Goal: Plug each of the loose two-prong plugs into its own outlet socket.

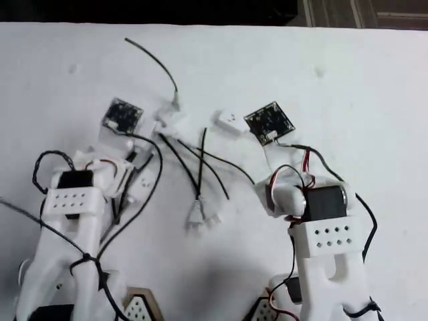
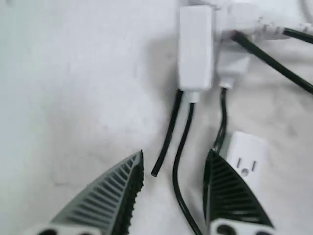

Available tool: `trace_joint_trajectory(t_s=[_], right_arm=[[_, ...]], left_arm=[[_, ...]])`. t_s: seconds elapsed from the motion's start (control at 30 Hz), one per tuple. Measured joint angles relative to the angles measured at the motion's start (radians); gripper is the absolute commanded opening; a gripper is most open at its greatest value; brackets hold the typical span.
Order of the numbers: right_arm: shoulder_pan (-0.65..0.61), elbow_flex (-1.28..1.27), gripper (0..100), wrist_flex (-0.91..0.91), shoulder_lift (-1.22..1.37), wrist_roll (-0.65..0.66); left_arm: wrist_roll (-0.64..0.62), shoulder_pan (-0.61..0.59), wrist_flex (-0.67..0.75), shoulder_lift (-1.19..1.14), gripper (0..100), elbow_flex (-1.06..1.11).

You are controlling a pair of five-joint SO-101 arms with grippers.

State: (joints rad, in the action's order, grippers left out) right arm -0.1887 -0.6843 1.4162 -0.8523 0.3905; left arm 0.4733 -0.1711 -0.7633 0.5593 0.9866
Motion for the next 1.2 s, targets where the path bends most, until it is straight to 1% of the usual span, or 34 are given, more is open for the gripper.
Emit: trace_joint_trajectory(t_s=[0.07, 0.17, 0.23, 0.47, 0.53, 0.63, 0.8, 0.93, 1.1, 1.2], right_arm=[[0.0, 0.0, 18.3, 0.0, 0.0, 0.0], [0.0, 0.0, 18.3, 0.0, 0.0, 0.0], [0.0, 0.0, 18.3, 0.0, 0.0, 0.0], [0.0, 0.0, 18.3, 0.0, 0.0, 0.0], [0.0, 0.0, 18.3, 0.0, 0.0, 0.0], [0.0, 0.0, 18.3, 0.0, 0.0, 0.0], [0.0, 0.0, 18.3, 0.0, 0.0, 0.0], [0.0, 0.0, 18.3, 0.0, 0.0, 0.0], [0.0, 0.0, 18.3, 0.0, 0.0, 0.0], [0.0, 0.0, 18.3, 0.0, 0.0, 0.0]], left_arm=[[0.014, -0.017, 0.005, 0.0, 21, 0.006], [0.068, -0.017, 0.005, -0.002, 21, 0.029], [0.078, -0.017, 0.005, -0.012, 21, 0.029], [0.083, -0.018, 0.005, -0.206, 21, -0.017], [0.083, -0.018, -0.021, -0.236, 21, -0.044], [0.083, -0.003, -0.098, -0.235, 21, -0.072], [0.078, 0.091, -0.233, -0.141, 21, -0.075], [0.028, 0.192, -0.315, -0.009, 21, -0.064], [0.015, 0.342, -0.344, 0.167, 21, 0.064], [0.015, 0.353, -0.344, 0.27, 21, 0.115]])
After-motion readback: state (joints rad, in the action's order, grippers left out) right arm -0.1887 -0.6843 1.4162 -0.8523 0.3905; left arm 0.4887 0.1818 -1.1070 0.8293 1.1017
